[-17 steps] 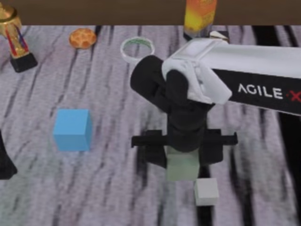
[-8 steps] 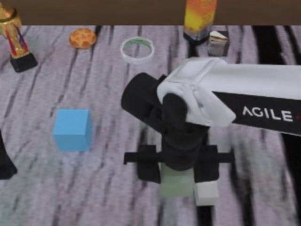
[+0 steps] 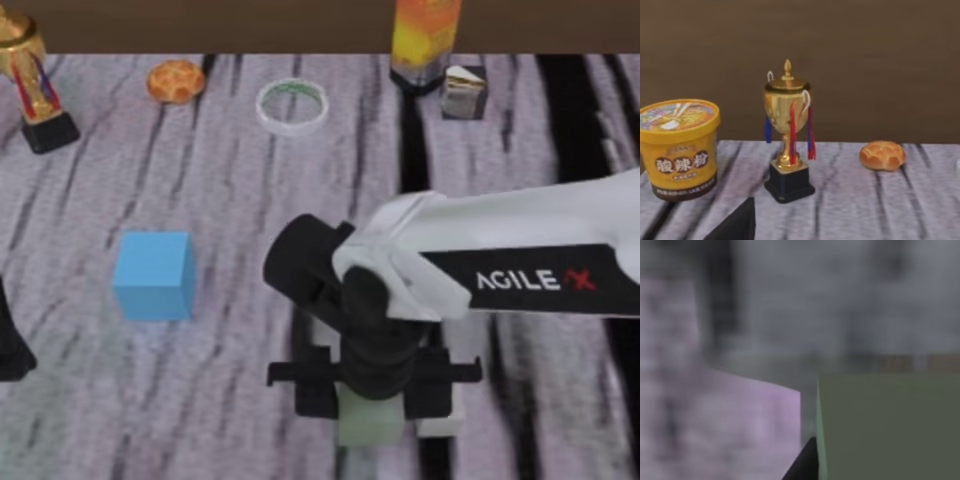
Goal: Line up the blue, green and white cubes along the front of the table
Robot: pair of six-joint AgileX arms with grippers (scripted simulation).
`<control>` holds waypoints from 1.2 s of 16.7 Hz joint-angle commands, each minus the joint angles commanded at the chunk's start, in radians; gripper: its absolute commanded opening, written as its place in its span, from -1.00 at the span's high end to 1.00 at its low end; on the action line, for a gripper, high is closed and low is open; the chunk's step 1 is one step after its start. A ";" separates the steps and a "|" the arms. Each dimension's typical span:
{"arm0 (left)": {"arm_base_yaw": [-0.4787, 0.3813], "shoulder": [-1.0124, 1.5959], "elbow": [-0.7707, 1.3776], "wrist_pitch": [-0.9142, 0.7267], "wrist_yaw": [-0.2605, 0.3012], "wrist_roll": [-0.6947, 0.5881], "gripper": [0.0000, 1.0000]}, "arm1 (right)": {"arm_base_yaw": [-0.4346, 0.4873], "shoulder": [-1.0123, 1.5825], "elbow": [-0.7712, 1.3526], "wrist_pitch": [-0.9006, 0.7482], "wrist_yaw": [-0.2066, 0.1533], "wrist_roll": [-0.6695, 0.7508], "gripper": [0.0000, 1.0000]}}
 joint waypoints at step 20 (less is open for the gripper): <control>0.000 0.000 0.000 0.000 0.000 0.000 -1.00 | 0.000 0.001 -0.001 0.002 0.000 0.000 -1.00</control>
